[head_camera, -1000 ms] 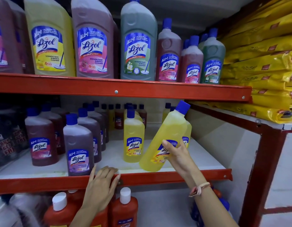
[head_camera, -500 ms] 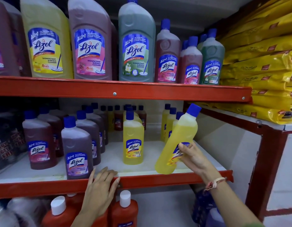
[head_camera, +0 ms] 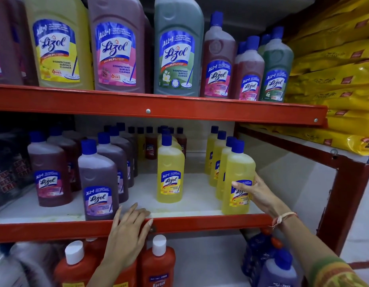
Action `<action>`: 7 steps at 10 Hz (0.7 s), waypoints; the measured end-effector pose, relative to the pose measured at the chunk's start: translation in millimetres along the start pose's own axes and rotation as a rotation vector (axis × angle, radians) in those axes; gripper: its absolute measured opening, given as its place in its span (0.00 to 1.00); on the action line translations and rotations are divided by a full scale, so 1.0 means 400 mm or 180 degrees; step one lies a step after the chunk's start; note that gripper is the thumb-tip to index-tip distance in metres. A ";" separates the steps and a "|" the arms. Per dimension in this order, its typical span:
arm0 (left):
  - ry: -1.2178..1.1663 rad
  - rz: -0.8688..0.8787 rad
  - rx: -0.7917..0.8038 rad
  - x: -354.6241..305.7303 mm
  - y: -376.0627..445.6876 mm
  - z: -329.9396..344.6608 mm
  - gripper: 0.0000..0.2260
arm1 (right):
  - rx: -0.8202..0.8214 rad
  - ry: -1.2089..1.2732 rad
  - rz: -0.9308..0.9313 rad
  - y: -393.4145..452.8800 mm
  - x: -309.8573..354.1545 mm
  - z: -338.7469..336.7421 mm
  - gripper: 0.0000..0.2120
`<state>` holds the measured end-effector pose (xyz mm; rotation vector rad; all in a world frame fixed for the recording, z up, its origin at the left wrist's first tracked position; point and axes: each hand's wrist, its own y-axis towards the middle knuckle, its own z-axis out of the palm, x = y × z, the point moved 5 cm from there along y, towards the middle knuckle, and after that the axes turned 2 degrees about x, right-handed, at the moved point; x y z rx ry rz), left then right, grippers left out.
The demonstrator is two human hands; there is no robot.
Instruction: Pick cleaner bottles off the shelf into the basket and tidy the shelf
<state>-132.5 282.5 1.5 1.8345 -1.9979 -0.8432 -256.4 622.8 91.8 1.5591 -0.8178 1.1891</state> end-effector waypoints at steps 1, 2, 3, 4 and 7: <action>-0.0001 -0.0005 -0.0005 0.000 0.001 0.002 0.22 | 0.0025 0.0045 0.0075 -0.006 -0.014 0.000 0.40; 0.0024 -0.0018 -0.0011 -0.004 0.002 -0.001 0.23 | 0.0006 0.0127 0.0085 -0.010 -0.026 -0.002 0.38; -0.0008 -0.0031 0.0000 -0.005 -0.001 -0.007 0.23 | -0.0045 0.0107 0.0098 -0.012 -0.029 -0.004 0.40; 0.0034 -0.0048 0.0077 -0.009 0.000 -0.006 0.24 | -0.0099 0.0010 0.0113 -0.009 -0.030 -0.012 0.42; -0.0370 0.0183 -0.0557 -0.067 0.014 -0.137 0.22 | -0.0950 -0.1180 -0.0405 -0.035 0.112 -0.052 0.41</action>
